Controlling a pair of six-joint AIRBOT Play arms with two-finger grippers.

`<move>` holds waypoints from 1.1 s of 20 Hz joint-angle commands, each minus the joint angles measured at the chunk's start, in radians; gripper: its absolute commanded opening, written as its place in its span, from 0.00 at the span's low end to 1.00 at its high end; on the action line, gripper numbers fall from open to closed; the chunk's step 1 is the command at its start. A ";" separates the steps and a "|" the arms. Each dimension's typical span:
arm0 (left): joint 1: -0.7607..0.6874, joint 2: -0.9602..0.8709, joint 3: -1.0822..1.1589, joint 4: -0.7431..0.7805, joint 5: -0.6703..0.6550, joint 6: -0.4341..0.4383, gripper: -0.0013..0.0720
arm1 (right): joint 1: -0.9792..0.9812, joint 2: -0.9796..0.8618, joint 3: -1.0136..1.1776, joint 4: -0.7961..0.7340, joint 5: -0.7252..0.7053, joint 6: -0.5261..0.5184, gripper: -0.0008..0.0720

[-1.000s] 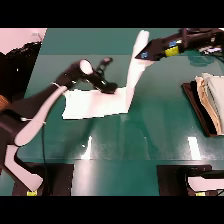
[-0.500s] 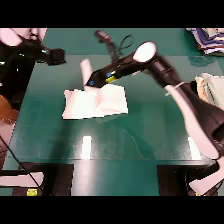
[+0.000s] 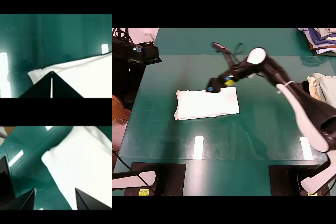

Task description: Fold the shirts.

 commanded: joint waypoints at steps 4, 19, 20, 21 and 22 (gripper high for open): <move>0.003 0.002 0.000 -0.001 -0.044 0.004 0.05 | -0.333 0.185 -0.495 0.004 -0.051 0.106 0.77; 0.003 0.002 -0.002 -0.004 -0.050 0.018 0.05 | -0.145 -0.195 -0.241 0.224 -0.050 0.106 0.76; 0.003 0.002 -0.002 -0.011 -0.053 0.018 0.05 | -0.130 -0.216 -0.208 0.221 -0.048 0.106 0.63; 0.003 0.002 -0.002 -0.024 -0.053 0.018 0.05 | -0.119 -0.232 -0.181 0.219 -0.052 0.106 0.55; 0.003 0.002 -0.002 -0.033 -0.054 0.018 0.05 | -0.112 -0.237 -0.164 0.219 -0.060 0.105 0.45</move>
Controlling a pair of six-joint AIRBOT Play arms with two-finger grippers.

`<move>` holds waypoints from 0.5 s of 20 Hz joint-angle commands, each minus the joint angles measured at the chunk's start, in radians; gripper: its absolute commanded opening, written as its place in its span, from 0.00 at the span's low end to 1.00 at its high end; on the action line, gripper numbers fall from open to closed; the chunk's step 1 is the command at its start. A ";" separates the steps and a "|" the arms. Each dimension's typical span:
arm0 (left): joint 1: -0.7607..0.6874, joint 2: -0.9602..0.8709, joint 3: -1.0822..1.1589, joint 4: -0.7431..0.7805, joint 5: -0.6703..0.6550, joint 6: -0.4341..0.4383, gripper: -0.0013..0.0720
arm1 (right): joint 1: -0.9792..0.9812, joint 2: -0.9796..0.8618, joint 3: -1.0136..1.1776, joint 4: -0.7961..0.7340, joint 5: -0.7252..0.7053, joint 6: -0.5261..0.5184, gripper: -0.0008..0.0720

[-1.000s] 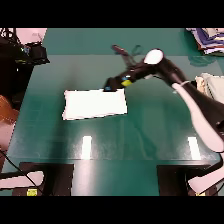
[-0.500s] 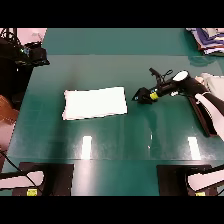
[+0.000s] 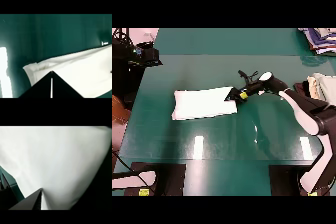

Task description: Fold the shirts.

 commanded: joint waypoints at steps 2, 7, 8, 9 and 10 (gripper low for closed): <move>-0.004 0.001 0.000 -0.034 -0.007 0.001 0.05 | 0.040 -0.053 0.109 0.038 -0.017 -0.023 0.03; -0.137 0.001 0.000 -0.027 -0.002 0.010 0.05 | -0.084 0.022 0.173 0.036 -0.026 -0.026 0.03; -0.177 0.001 0.000 -0.027 0.005 0.011 0.05 | -0.135 0.051 0.177 0.036 -0.024 -0.025 0.03; -0.214 0.001 0.000 -0.027 0.010 0.012 0.05 | -0.198 0.090 0.177 0.035 -0.021 -0.024 0.03; -0.249 0.001 0.000 -0.028 0.013 0.012 0.05 | -0.261 0.126 0.177 0.035 -0.014 -0.015 0.03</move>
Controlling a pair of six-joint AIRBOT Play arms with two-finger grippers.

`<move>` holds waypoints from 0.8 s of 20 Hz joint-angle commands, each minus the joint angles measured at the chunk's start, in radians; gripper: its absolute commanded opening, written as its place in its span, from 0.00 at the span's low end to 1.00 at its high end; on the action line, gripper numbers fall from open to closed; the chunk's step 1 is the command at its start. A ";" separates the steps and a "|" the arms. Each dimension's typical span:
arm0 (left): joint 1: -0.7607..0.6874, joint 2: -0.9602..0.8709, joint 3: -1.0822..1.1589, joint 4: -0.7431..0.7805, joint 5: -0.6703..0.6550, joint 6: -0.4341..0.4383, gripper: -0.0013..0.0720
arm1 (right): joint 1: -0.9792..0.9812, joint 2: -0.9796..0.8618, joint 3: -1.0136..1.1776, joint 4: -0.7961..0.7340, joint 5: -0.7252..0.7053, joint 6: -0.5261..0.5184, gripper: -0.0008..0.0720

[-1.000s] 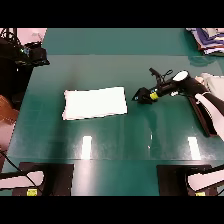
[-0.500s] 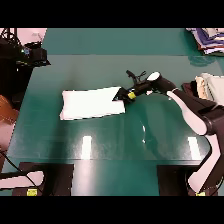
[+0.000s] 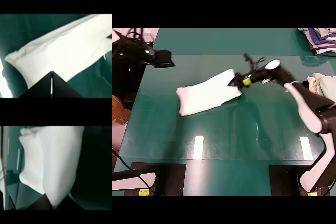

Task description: Fold the shirts.

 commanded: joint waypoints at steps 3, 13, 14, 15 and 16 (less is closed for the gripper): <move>-0.179 0.001 0.000 -0.002 0.048 0.002 0.05 | -0.336 0.187 0.014 -0.042 0.018 0.026 0.03; -0.378 0.001 0.000 -0.002 0.225 -0.002 0.05 | -0.873 0.303 0.019 -0.120 0.044 0.026 0.03; -0.383 0.000 0.000 -0.002 0.235 -0.002 0.05 | -0.894 0.303 0.031 -0.119 0.041 0.026 0.03; -0.383 -0.001 0.000 -0.007 0.240 -0.002 0.05 | -0.908 0.303 0.052 -0.119 0.039 0.026 0.03; -0.383 -0.002 0.000 -0.003 0.242 -0.002 0.05 | -0.919 0.303 0.085 -0.119 0.039 0.026 0.03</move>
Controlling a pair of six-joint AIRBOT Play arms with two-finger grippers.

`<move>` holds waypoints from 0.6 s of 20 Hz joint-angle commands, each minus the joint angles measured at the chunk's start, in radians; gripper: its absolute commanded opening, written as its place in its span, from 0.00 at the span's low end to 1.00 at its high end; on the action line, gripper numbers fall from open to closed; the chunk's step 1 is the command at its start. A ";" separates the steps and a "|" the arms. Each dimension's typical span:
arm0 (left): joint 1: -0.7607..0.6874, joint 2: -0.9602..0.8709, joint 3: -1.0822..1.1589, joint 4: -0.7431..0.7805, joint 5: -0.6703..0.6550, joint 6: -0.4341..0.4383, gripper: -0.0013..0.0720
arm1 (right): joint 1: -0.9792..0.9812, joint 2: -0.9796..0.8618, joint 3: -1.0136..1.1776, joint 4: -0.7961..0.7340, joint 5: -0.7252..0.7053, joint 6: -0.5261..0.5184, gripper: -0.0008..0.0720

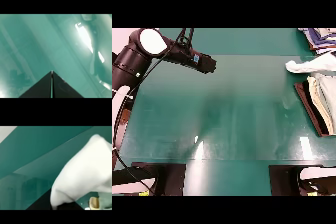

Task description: Fold the shirts.

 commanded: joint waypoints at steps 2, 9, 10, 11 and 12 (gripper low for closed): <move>-0.018 -0.005 0.000 0.000 0.031 -0.002 0.05 | -0.079 0.005 0.130 -0.002 0.005 0.000 0.03; -0.018 -0.008 0.000 0.000 0.027 -0.002 0.05 | -0.130 0.073 0.287 -0.005 0.072 0.000 0.03; -0.018 -0.008 0.000 0.000 0.026 -0.001 0.05 | -0.142 0.107 0.240 -0.007 0.073 -0.001 0.03; -0.018 -0.008 0.000 0.000 0.022 -0.001 0.05 | -0.159 0.133 0.203 -0.007 0.082 -0.001 0.03; -0.018 -0.008 0.000 0.000 0.019 -0.001 0.05 | -0.180 0.160 0.166 -0.008 0.102 -0.001 0.03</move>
